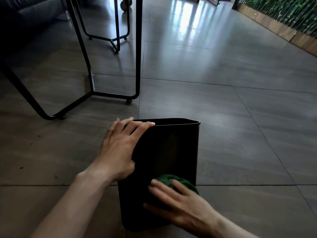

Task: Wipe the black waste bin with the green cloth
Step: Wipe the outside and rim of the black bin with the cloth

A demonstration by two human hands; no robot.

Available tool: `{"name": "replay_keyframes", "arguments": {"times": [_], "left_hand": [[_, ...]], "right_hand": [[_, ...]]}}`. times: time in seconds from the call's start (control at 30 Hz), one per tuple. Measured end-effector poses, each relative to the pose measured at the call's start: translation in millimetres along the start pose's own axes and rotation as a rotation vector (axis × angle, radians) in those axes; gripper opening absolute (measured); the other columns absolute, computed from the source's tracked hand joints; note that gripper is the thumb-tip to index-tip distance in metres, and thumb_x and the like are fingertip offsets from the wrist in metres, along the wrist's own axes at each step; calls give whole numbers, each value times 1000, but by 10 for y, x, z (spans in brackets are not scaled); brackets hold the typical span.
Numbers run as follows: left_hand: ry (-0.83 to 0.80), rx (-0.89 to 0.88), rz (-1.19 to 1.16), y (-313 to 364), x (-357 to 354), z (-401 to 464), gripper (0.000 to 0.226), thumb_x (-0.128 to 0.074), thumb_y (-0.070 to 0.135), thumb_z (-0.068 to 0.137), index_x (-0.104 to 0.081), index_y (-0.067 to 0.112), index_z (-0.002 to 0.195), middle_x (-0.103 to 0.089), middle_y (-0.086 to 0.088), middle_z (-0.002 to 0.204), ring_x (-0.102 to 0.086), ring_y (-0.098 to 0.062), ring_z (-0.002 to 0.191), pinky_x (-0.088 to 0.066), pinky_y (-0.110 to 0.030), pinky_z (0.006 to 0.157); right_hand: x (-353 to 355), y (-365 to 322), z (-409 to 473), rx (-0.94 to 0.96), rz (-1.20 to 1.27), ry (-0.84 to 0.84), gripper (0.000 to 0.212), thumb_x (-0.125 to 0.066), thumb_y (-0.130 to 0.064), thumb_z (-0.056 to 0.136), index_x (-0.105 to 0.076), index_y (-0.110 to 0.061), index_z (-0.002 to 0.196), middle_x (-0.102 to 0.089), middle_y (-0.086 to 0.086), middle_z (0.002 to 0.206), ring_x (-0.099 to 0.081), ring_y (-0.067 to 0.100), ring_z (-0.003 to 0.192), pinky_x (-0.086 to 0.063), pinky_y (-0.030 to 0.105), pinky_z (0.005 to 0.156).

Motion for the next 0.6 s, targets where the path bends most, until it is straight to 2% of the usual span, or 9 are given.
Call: {"name": "replay_keyframes", "arguments": {"times": [0.07,0.13,0.17,0.23,0.33,0.43,0.53,0.57,0.6], "left_hand": [[-5,-3,0,-1,-2,3,108,-69,13,59,-21,45,151,-36,20,145,-19,-16,148,-4,-40,125],[-8,-8,7,11,3,3,108,-68,12,58,-22,45,150,-37,19,144,-20,-16,147,-5,-40,125],[-8,-6,5,15,9,1,108,-69,12,58,-22,45,150,-38,19,143,-20,-16,147,-4,-39,125],[-9,2,2,11,18,-8,107,-69,12,59,-22,45,150,-38,18,143,-19,-16,147,-2,-37,125],[-6,-1,15,12,22,-15,108,-68,11,59,-22,44,151,-39,17,143,-20,-16,147,-2,-37,125],[-16,2,20,17,20,-10,111,-71,10,57,-22,44,151,-38,17,143,-19,-16,148,-3,-38,125],[-13,0,0,36,17,-2,111,-72,10,58,-22,45,150,-37,19,143,-17,-15,148,1,-37,125],[-11,1,-4,34,18,-3,110,-72,11,59,-21,46,150,-37,19,143,-17,-15,148,3,-36,125],[-7,0,-5,34,17,-2,109,-71,11,59,-21,45,150,-37,19,143,-17,-15,148,4,-34,124]], "right_hand": [[243,356,162,-139,141,162,44,-40,-19,112,-47,-34,152,-42,4,153,-33,30,154,-46,43,115],[430,825,324,-489,325,313,42,-50,-29,109,-48,-40,149,-42,-9,148,-38,18,150,-43,46,118],[508,1014,395,-620,330,388,47,-51,-25,106,-46,-37,151,-42,-4,147,-37,21,150,-44,50,117],[560,1146,532,-693,312,469,56,-49,-16,101,-41,-28,155,-46,13,144,-37,34,148,-46,56,113],[411,864,527,-552,288,455,40,-45,-15,105,-47,-19,145,-60,20,140,-42,38,147,-45,54,112],[39,181,264,-161,124,277,22,-40,-13,109,-53,-17,126,-67,16,134,-48,38,144,-49,49,108],[-198,-184,-59,36,-151,103,34,-24,-16,113,-42,-7,141,-47,24,154,-16,42,157,-35,42,121],[-180,-152,-78,43,-109,70,34,-28,-21,113,-45,-13,142,-47,18,156,-11,39,158,-37,40,121],[-120,-58,-63,47,-27,76,29,-38,-22,111,-55,-22,136,-55,13,151,-18,36,156,-44,40,115]]}}
Point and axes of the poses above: each hand's wrist, its own z-axis towards the middle knuckle, its own x-axis out of the back of the hand, y = z × x, the point moved 5 cm from there along z, towards the middle knuckle
